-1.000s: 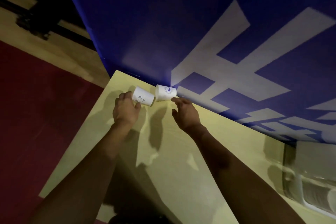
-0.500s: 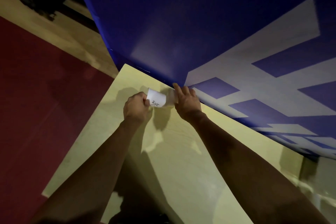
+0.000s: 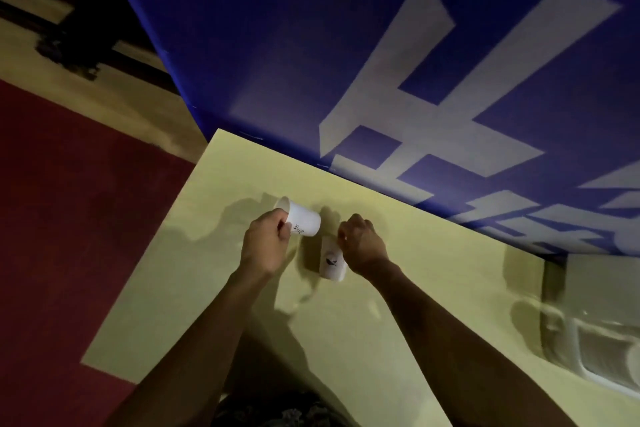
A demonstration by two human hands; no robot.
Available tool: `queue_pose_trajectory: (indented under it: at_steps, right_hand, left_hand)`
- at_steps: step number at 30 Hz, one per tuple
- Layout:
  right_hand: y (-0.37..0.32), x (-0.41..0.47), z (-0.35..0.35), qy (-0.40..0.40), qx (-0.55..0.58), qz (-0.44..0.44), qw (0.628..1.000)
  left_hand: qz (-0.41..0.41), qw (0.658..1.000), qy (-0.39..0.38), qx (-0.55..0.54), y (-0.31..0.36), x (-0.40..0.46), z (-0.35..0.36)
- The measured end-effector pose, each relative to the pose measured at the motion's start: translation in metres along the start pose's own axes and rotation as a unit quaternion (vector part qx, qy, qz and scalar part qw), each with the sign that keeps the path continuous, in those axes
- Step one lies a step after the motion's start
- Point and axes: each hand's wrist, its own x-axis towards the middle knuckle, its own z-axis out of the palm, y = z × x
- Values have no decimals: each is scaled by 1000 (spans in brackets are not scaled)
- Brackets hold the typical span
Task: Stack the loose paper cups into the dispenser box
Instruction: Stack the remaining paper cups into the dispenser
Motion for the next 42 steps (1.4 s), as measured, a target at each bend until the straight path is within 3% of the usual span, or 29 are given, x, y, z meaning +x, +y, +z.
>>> queue_pose_trajectory:
  at_steps: [5,10,17,24,29,42]
  right_hand:
    - [16,-79,-19,82,111,21,990]
    - [31,-176,-65,235,189,-9,954]
    - [132,-284,-51,317,150,28,936]
    - [234,-385,-59,342,152,60,925]
    - [294,-436,-71,358,153,132,912]
    - [399,-447,-93,361,129,262,886]
  left_hand:
    - [78,996,32,6,38,-50,7]
    - [144,987,74,-25,90,-109,21]
    - [196,977,78,-29,183,-204,87]
    - [234,971,49,-19,273,-288,170]
    - [280,960,3,-14,334,-321,214]
    - [349,927,-115,75,428,-295,300]
